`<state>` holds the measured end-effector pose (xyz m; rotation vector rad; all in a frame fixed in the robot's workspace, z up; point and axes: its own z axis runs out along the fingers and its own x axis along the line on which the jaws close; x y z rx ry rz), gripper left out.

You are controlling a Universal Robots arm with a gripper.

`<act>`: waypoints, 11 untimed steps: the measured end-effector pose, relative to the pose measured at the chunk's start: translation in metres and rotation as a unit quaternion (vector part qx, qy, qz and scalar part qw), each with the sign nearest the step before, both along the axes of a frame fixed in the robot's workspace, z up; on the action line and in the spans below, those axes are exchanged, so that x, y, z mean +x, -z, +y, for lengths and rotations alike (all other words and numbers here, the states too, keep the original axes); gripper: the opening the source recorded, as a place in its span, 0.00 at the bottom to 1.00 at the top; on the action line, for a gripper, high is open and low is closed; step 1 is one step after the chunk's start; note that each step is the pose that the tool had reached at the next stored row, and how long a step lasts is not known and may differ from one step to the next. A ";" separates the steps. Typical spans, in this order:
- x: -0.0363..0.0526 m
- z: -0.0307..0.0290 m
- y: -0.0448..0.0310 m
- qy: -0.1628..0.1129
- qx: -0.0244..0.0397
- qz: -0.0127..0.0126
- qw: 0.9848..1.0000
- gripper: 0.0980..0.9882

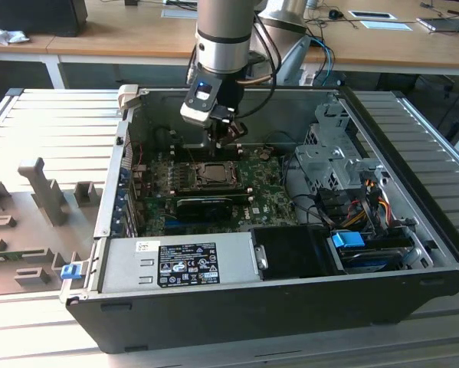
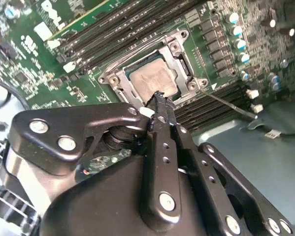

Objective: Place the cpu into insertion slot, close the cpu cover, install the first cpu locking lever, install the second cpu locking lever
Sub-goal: 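Install the first cpu locking lever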

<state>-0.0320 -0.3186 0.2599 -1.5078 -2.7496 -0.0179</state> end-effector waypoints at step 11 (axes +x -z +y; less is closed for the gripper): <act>-0.0007 0.0000 0.0003 -0.115 0.000 0.000 0.993 0.01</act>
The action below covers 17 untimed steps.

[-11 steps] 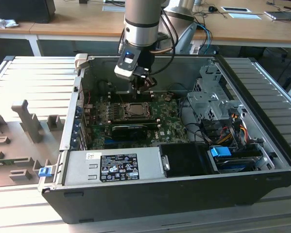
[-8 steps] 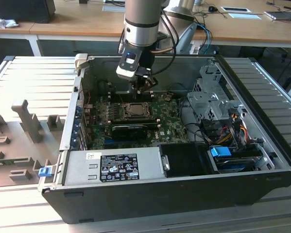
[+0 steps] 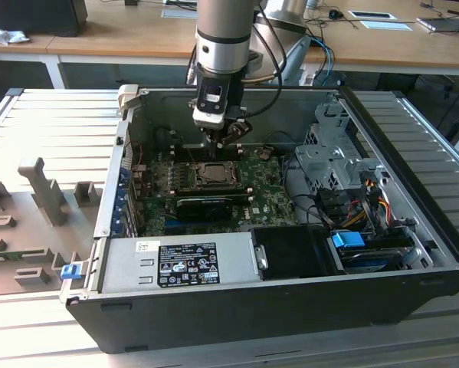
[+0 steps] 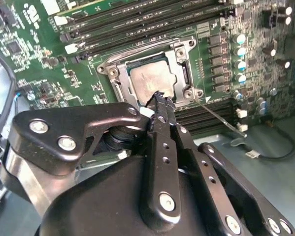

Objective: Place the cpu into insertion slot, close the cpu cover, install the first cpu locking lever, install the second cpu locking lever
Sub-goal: 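Install the first cpu locking lever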

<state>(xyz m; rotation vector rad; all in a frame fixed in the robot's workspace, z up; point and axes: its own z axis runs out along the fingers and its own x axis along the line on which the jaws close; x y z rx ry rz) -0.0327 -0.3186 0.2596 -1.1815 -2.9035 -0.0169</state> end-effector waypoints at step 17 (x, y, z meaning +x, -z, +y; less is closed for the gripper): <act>0.0000 0.0000 0.0000 -0.211 0.000 0.000 0.977 0.01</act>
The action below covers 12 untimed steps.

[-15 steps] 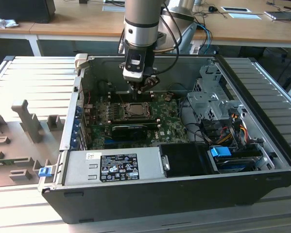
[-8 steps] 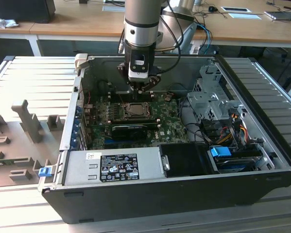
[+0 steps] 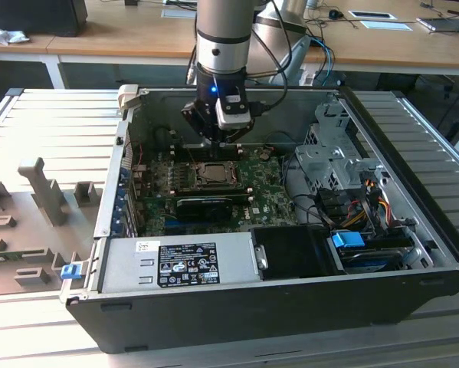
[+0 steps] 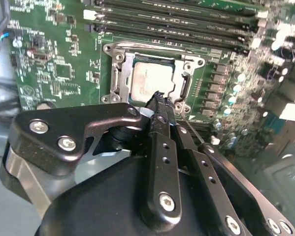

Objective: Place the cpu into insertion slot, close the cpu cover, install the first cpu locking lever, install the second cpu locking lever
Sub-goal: 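Install the first cpu locking lever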

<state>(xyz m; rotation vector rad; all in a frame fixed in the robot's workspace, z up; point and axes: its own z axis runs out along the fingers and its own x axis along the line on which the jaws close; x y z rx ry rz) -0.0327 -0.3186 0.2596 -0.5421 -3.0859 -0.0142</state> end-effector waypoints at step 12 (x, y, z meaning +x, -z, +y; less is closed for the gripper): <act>0.0000 0.0000 0.0001 -0.146 0.000 -0.001 0.989 0.01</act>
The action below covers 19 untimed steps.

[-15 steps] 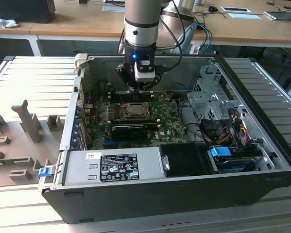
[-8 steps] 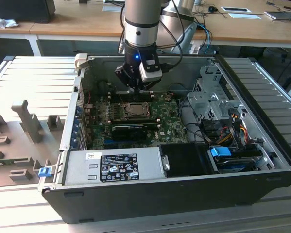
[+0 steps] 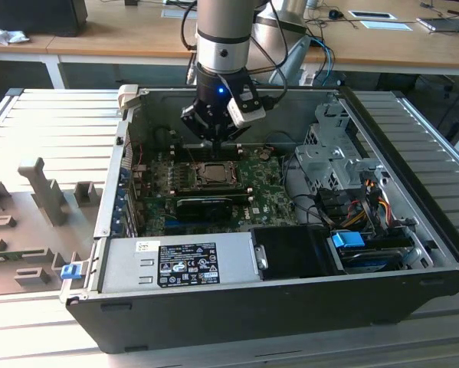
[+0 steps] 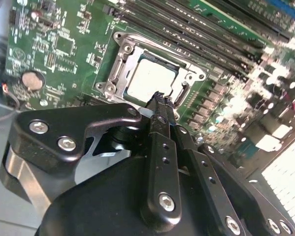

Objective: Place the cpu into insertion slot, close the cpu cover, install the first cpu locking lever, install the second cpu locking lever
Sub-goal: 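Install the first cpu locking lever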

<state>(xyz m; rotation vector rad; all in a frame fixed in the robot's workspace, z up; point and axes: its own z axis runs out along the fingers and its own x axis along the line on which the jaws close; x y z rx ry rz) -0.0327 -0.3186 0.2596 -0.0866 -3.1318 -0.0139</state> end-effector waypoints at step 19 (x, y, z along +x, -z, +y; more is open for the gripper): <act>-0.0180 -0.0005 0.0006 -0.066 0.037 -0.019 0.997 0.01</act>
